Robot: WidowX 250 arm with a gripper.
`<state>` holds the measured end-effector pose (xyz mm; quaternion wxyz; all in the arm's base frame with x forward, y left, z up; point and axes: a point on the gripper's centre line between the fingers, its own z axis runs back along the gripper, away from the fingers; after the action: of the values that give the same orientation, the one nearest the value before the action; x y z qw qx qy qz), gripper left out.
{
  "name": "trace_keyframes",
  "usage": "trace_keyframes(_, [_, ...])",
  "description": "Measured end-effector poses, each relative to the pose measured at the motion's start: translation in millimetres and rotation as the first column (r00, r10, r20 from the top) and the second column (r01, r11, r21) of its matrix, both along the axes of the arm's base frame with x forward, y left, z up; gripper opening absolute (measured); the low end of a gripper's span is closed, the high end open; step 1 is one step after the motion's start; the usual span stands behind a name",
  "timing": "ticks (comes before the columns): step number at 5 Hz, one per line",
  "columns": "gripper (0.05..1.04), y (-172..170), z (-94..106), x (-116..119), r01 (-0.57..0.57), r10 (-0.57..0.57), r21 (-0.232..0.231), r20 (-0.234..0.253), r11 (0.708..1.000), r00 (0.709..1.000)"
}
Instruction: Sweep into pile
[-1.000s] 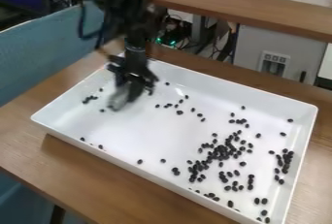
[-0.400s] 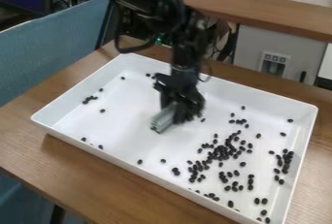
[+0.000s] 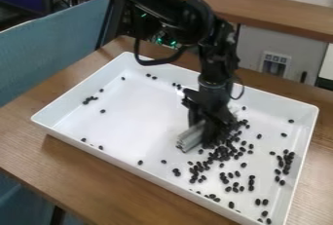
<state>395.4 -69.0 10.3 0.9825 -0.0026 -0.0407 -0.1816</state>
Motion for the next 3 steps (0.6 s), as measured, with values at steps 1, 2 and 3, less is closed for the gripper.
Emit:
trace_keyframes(1, [0.398, -19, 4.7, -7, 0.039, -0.039, -0.033, 0.006, 0.999, 0.999])
trace_keyframes(2, [0.398, -14, 26.1, -12, 0.005, -0.004, -0.036, 0.043, 0.999, 0.999])
trace_keyframes(3, [0.398, 19, 53.5, -8, -0.115, 0.117, -0.025, 0.112, 0.993, 0.987])
